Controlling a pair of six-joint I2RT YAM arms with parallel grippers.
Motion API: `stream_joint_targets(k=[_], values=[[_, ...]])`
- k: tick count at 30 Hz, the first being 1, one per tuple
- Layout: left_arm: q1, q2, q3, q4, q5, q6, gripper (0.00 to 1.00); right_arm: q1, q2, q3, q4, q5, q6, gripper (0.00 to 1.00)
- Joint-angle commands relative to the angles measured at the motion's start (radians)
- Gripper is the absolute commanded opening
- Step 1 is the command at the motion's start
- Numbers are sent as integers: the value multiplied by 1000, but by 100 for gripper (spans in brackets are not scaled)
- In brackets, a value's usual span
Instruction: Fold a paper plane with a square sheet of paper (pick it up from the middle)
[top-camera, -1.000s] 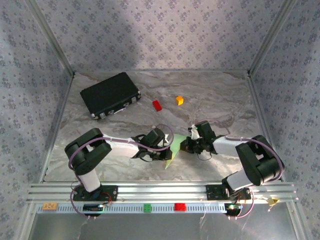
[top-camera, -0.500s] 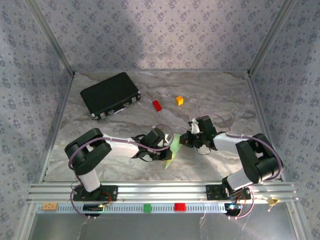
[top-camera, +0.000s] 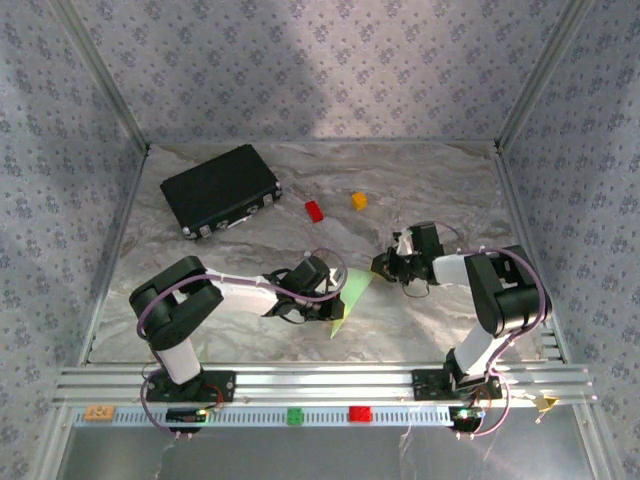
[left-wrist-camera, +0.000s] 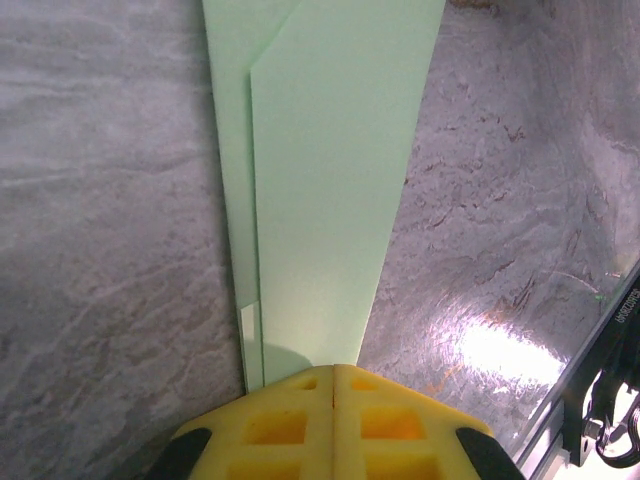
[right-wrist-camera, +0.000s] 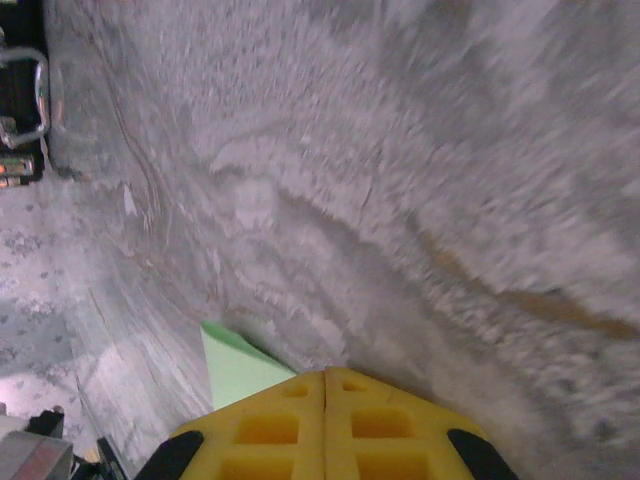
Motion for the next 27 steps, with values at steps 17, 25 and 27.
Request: stream_joint_targets(k=[17,25,27], values=[[-49,-97,37,-69,-151,-79,16,65,-461,-177,-207,150,69,24],[33,-168,15,-169,-128,13,28,181,-565,-251,-225,231,137,29],[50,-145,29,-178,-91,29,27,210,-558,-254,-215,234,145,29]])
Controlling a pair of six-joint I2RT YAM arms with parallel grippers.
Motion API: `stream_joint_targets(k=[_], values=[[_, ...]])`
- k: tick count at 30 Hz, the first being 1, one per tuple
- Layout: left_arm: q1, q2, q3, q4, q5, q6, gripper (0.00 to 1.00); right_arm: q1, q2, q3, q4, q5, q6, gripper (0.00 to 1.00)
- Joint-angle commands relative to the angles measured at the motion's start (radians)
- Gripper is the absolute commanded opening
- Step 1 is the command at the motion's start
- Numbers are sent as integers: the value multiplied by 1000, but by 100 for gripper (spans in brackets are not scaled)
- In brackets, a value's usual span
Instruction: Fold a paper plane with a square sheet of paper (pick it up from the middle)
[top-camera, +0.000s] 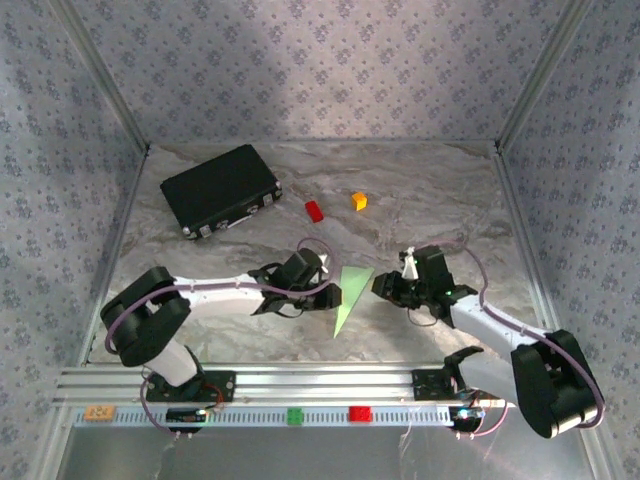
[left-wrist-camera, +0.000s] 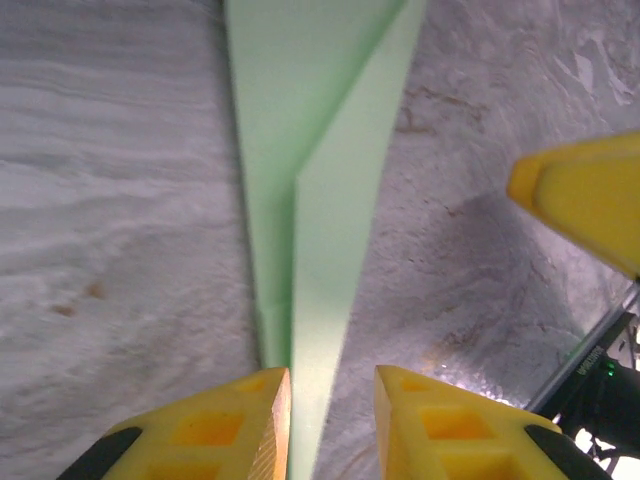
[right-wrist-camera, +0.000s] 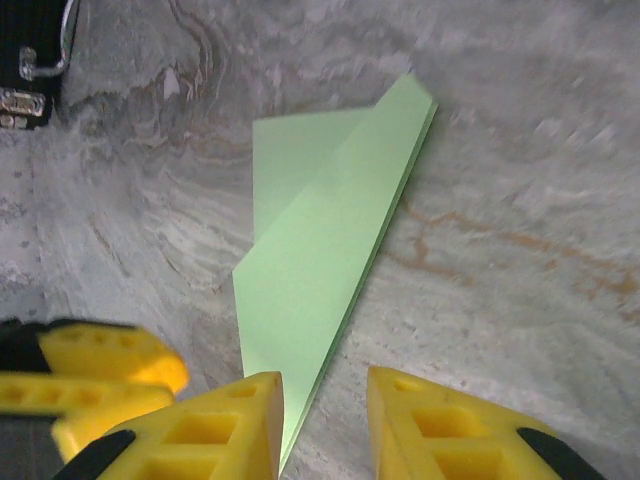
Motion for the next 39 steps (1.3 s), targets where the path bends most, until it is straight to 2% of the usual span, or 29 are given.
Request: stream_joint_targets(k=[1,9,25,39], values=[[25,27,32,-68,42,56,26,40,1,-14,-13,43,36,29],[28,115,77,-67,96,64,19,114,64,17,4,57,35,28],[28,163,95,-73,112,71,15,159,137,35,40,46,33,25],[28,151,84,-28,163,81,18,176,201,43,45,16,32,24]])
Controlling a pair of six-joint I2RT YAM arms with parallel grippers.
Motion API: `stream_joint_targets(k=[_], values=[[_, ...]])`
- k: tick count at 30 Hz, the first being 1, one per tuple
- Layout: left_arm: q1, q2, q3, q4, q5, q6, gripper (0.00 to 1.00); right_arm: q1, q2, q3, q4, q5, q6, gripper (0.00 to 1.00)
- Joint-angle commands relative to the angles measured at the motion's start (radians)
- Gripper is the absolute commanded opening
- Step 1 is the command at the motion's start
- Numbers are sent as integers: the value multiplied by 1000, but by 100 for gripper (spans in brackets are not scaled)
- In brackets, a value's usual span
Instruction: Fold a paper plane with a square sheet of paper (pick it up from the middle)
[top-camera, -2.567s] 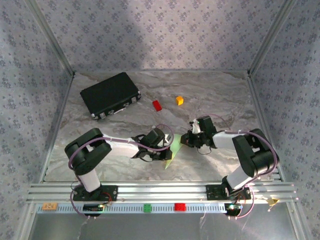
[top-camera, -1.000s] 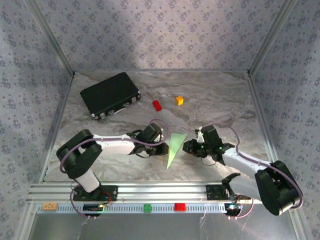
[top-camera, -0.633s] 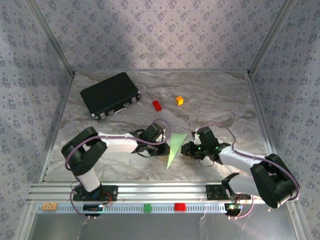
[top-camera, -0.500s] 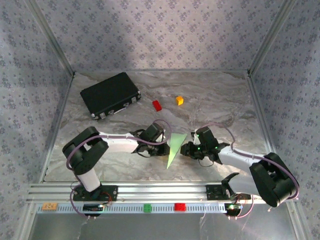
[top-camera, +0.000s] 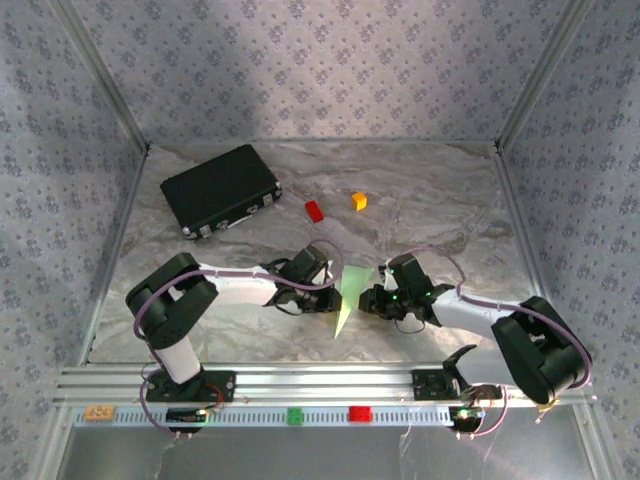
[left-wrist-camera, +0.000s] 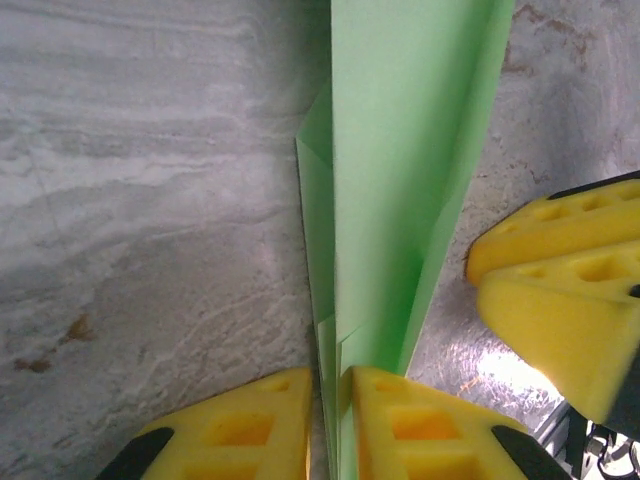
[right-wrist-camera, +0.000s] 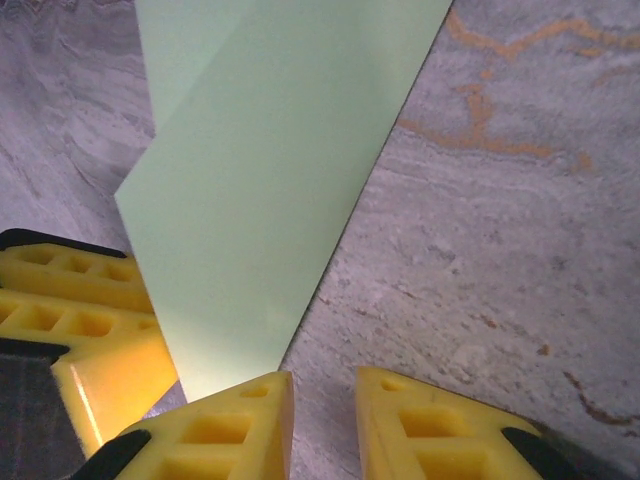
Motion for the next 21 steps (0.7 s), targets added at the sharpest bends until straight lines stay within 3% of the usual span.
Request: stream_joint_targets(k=[1,21], values=[[1,-1,16,14,31,20,18,12,19,25,4,-20,7,23],[-3,28,-1,53,79,17,23,25,19,15,25,-48,10,18]])
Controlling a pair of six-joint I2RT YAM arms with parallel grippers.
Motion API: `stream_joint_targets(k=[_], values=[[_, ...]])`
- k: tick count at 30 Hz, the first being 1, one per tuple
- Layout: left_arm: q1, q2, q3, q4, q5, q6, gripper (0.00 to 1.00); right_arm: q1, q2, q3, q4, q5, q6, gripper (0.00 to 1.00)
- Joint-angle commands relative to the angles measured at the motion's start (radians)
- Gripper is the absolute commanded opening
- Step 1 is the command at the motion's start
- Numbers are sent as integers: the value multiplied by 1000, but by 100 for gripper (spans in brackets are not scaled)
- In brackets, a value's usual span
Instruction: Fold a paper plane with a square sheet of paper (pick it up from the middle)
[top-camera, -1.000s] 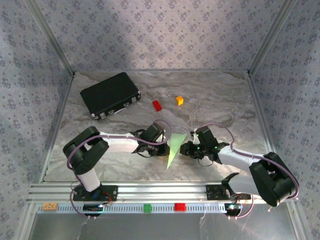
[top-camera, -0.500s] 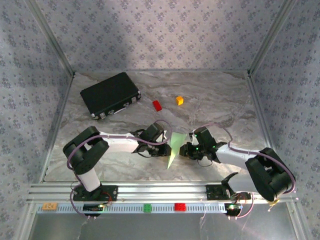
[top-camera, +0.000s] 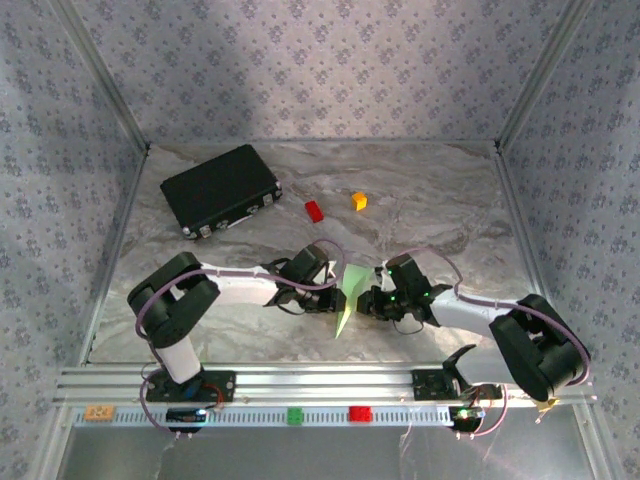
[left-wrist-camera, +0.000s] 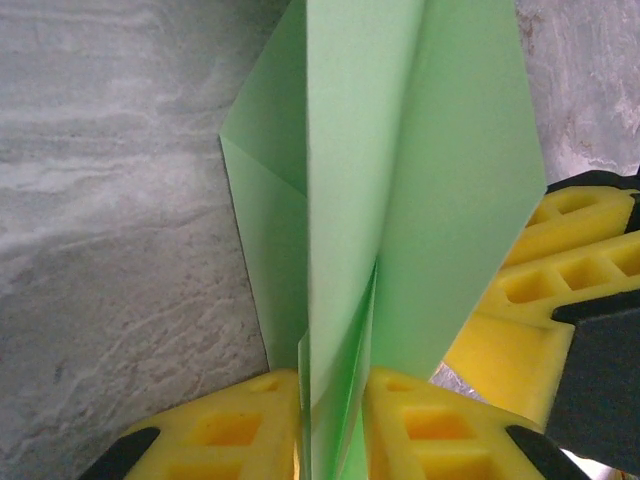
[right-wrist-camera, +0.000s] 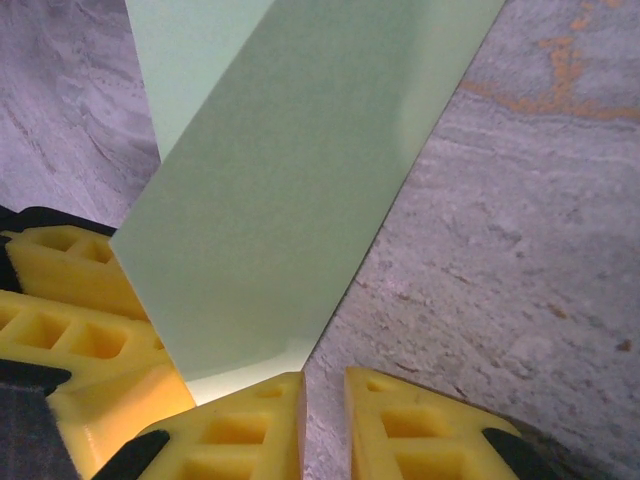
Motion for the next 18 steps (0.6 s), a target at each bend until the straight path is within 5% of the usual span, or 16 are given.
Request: stream_joint_targets(k=[1,18], values=[[-2,18,-1,7,21,12,23,5,10,13,8,-12,10,18],[-10,46,22,23,62,18,22,10,39,7,58,-28,23,14]])
